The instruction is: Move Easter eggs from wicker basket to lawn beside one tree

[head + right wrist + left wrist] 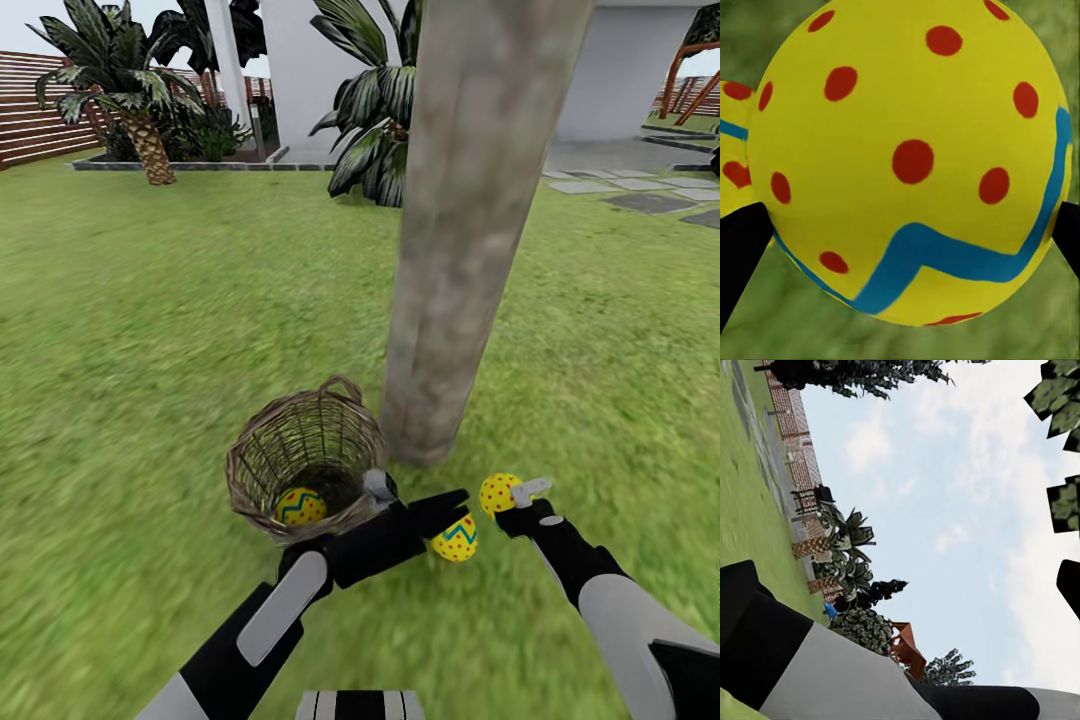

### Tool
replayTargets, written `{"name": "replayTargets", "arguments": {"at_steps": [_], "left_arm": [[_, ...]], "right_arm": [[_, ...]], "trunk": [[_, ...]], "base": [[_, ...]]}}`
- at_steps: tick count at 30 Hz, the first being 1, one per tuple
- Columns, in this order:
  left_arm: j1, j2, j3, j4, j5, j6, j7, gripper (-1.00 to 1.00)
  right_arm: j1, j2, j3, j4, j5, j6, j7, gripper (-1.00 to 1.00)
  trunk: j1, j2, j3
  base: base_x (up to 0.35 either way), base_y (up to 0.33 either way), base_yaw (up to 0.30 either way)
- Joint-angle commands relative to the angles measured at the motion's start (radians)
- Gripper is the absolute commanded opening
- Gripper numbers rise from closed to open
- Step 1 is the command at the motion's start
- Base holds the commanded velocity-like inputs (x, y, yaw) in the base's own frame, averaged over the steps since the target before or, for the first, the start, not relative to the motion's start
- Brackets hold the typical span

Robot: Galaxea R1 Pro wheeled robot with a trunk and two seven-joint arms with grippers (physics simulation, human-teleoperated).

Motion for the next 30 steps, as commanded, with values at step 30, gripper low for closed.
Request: {"name": "replayTargets", "arguments": {"at_steps": [30], "left_arm": [[0.001, -0.014, -0.040, 0.010, 0.010, -0.071, 0.002, 1.00]], "right_arm": [[0.000, 0.011, -0.005, 0.045, 0.011, -0.022, -0.058, -1.00]], "trunk": [[0.001, -0.001, 0.006]], "base": [[-0.004, -0.124, 0.074]]}}
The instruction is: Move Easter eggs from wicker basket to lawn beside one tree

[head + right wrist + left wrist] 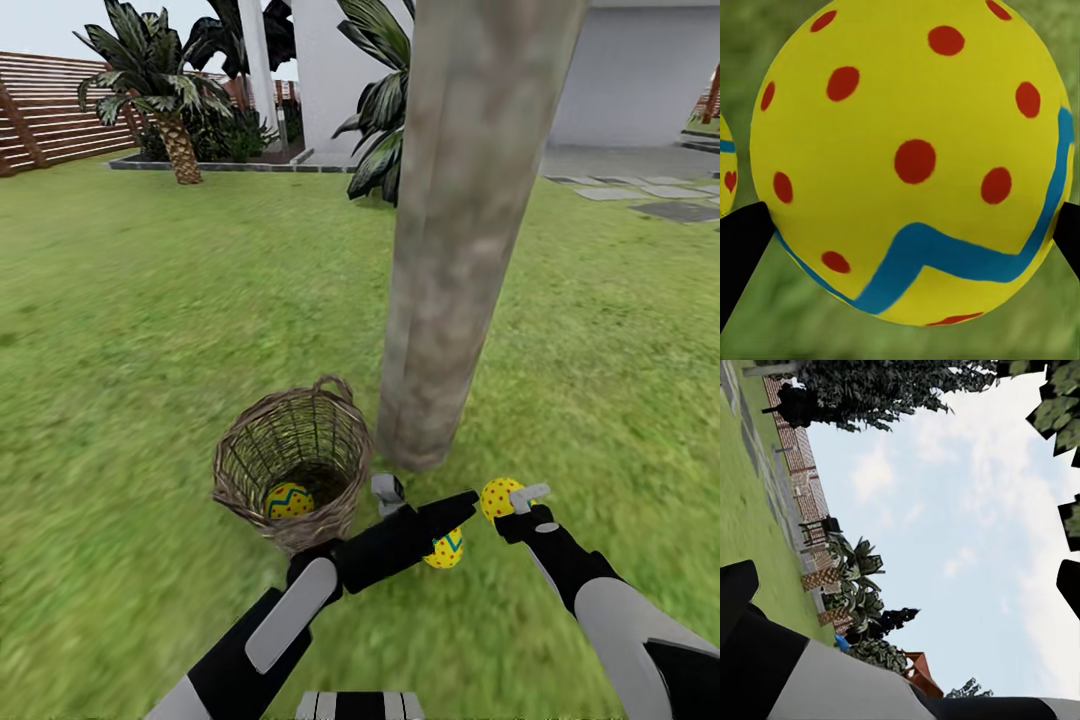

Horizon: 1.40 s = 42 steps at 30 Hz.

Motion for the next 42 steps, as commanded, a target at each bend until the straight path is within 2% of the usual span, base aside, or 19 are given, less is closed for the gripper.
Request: {"name": "replayTargets", "arguments": {"at_steps": [1, 5, 6, 7, 8, 10, 16, 20, 25, 28, 30, 40, 42], "left_arm": [[-0.001, 0.000, -0.016, 0.000, 0.011, -0.016, 0.000, 1.00], [-0.001, 0.001, -0.031, -0.008, 0.012, -0.034, 0.000, 1.00], [-0.001, 0.004, -0.032, -0.024, 0.012, -0.033, -0.001, 1.00], [-0.001, 0.008, -0.031, -0.041, 0.012, -0.031, -0.002, 1.00], [-0.001, 0.014, -0.030, -0.066, 0.012, -0.027, -0.003, 1.00], [-0.001, 0.016, -0.030, -0.091, 0.012, -0.023, -0.004, 1.00], [-0.001, 0.017, -0.026, -0.105, 0.012, -0.019, -0.004, 1.00], [-0.001, 0.018, -0.026, -0.120, 0.012, -0.018, -0.004, 1.00], [-0.001, 0.018, -0.027, -0.125, 0.012, -0.017, -0.004, 1.00], [-0.001, 0.018, -0.031, -0.124, 0.012, -0.017, -0.004, 1.00], [-0.001, 0.017, -0.033, -0.123, 0.012, -0.017, -0.004, 1.00], [-0.001, 0.017, -0.033, -0.123, 0.010, -0.017, -0.003, 1.00], [-0.001, 0.017, -0.033, -0.123, 0.010, -0.017, -0.003, 1.00]], "right_arm": [[0.000, 0.001, -0.007, -0.002, 0.010, 0.004, 0.004, -1.00], [0.000, 0.002, -0.007, 0.002, 0.009, -0.019, 0.005, -1.00], [0.000, 0.004, -0.005, 0.039, 0.010, -0.038, -0.004, -1.00], [0.000, 0.010, -0.004, 0.060, 0.012, -0.041, -0.043, -1.00], [0.000, 0.028, -0.004, 0.084, 0.019, -0.055, -0.102, -1.00], [0.000, 0.036, -0.002, 0.113, 0.022, -0.072, -0.128, -1.00], [0.000, 0.038, -0.001, 0.130, 0.022, -0.087, -0.137, -1.00], [0.000, 0.037, 0.000, 0.131, 0.027, -0.144, -0.138, -1.00], [-0.004, 0.045, 0.001, 0.127, 0.025, -0.130, -0.151, -1.00], [-0.023, 0.053, 0.000, 0.129, 0.019, -0.097, -0.276, -1.00], [-0.040, 0.052, -0.001, 0.130, 0.012, -0.073, -0.294, -1.00], [-0.048, 0.058, -0.001, 0.122, 0.016, -0.082, -0.296, -1.00], [-0.048, 0.063, 0.000, 0.118, 0.018, -0.097, -0.294, -1.00]], "trunk": [[0.000, -0.001, -0.005], [0.002, -0.002, -0.020], [0.002, -0.002, -0.024], [0.003, -0.002, -0.028], [0.003, -0.002, -0.032], [0.004, -0.003, -0.039], [0.007, -0.004, -0.063], [0.009, -0.005, -0.078], [0.011, -0.006, -0.097], [0.012, -0.007, -0.109], [0.013, -0.007, -0.117], [0.018, -0.010, -0.155], [0.018, -0.010, -0.155]], "base": [[-0.003, -0.002, 0.003], [0.000, 0.000, 0.000], [0.000, 0.000, 0.000], [0.000, 0.000, 0.000], [0.000, 0.000, 0.000], [0.000, 0.000, 0.000], [0.000, 0.000, 0.000], [0.000, 0.000, 0.000], [0.000, 0.000, 0.000], [0.000, 0.000, 0.000], [0.000, 0.000, 0.000], [0.000, 0.000, 0.000], [0.000, 0.000, 0.000]]}}
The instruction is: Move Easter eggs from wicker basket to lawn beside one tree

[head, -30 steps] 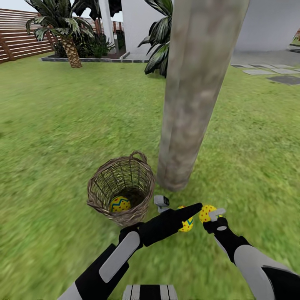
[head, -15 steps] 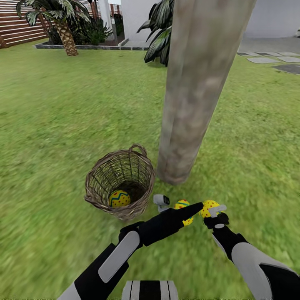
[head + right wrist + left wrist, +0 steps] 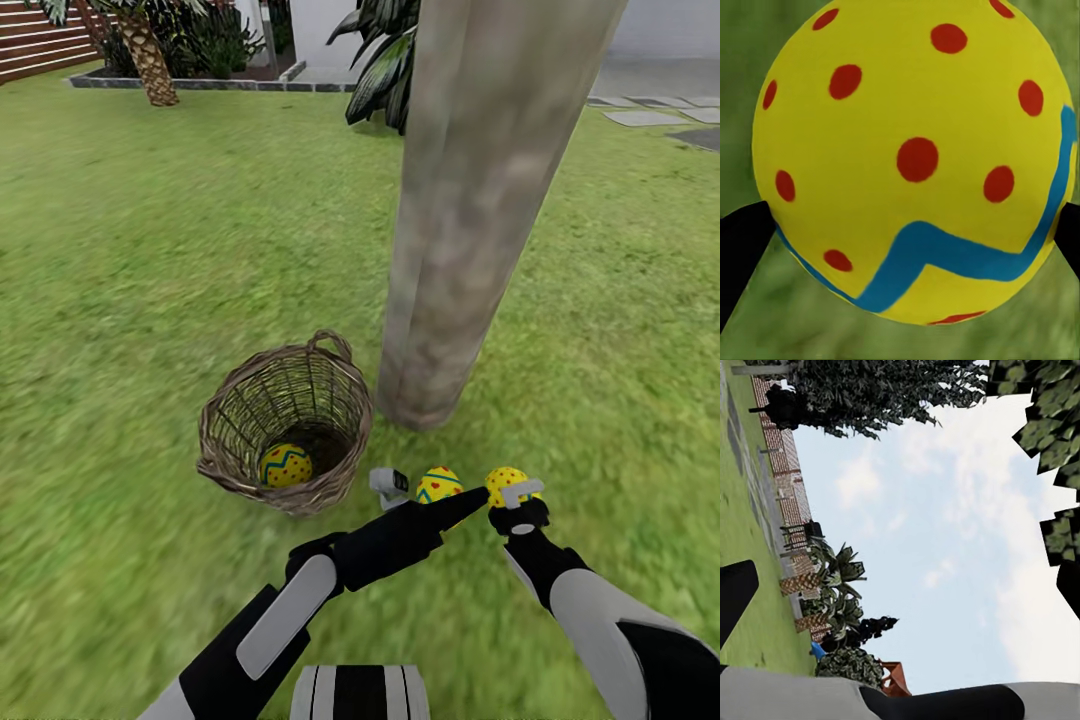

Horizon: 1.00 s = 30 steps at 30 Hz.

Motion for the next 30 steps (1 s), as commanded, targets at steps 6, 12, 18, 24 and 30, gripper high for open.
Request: {"name": "replayTargets", "arguments": {"at_steps": [6, 12, 18, 24, 30], "left_arm": [[0.016, 0.000, 0.000, 0.004, 0.011, 0.007, 0.002, 1.00], [0.018, 0.000, -0.002, 0.009, 0.004, 0.007, 0.003, 1.00], [0.018, 0.000, -0.002, 0.010, 0.004, 0.007, 0.003, 1.00], [0.018, 0.000, -0.003, 0.010, 0.004, 0.007, 0.003, 1.00], [0.018, 0.000, -0.002, 0.010, 0.004, 0.007, 0.003, 1.00]], "right_arm": [[-0.027, 0.032, -0.008, -0.022, 0.009, -0.033, -0.001, -1.00], [-0.042, 0.035, -0.008, -0.030, 0.009, -0.041, -0.008, -1.00], [-0.043, 0.035, -0.012, -0.030, 0.008, -0.038, -0.010, -1.00], [-0.043, 0.034, -0.013, -0.031, 0.008, -0.040, -0.010, -1.00], [-0.043, 0.035, -0.013, -0.031, 0.008, -0.037, -0.010, -1.00]], "trunk": [[0.001, -0.001, -0.008], [0.003, -0.002, -0.032], [0.006, -0.003, -0.055], [0.009, -0.005, -0.078], [0.012, -0.006, -0.101]], "base": [[0.000, 0.000, 0.000], [0.000, 0.000, 0.000], [0.000, 0.000, 0.000], [0.000, 0.000, 0.000], [0.000, 0.000, 0.000]]}}
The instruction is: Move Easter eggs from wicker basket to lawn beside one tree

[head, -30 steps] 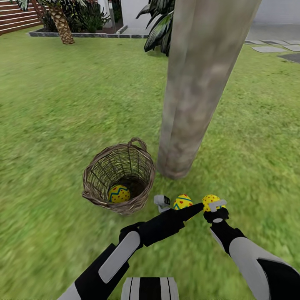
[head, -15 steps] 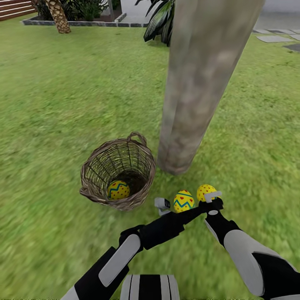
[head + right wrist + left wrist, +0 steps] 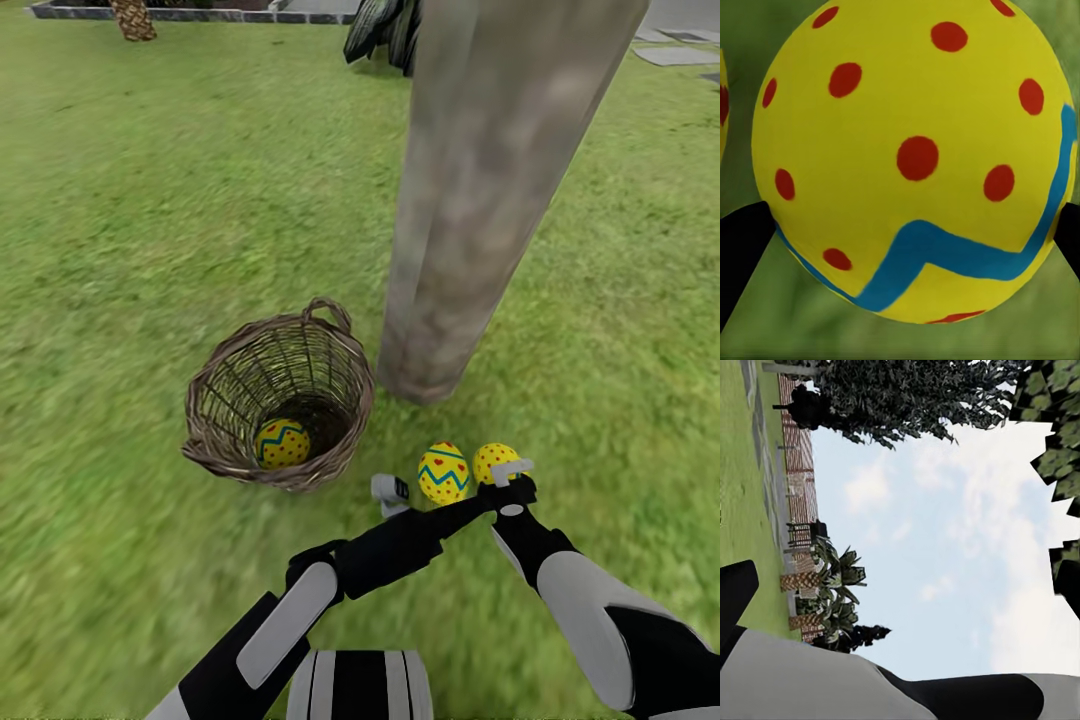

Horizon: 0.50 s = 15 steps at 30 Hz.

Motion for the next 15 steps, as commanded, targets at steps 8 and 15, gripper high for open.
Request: {"name": "replayTargets", "arguments": {"at_steps": [8, 15], "left_arm": [[-0.001, -0.001, -0.001, 0.000, 0.010, 0.008, 0.000, 1.00], [-0.001, -0.002, -0.002, 0.001, 0.010, 0.007, 0.000, 1.00]], "right_arm": [[-0.001, -0.001, -0.010, 0.001, 0.008, 0.003, -0.004, -1.00], [-0.001, 0.000, -0.009, 0.001, 0.009, 0.008, -0.003, -1.00]], "trunk": [[0.002, -0.001, -0.016], [0.004, -0.002, -0.035]], "base": [[0.000, 0.000, 0.000], [0.000, 0.000, 0.000]]}}
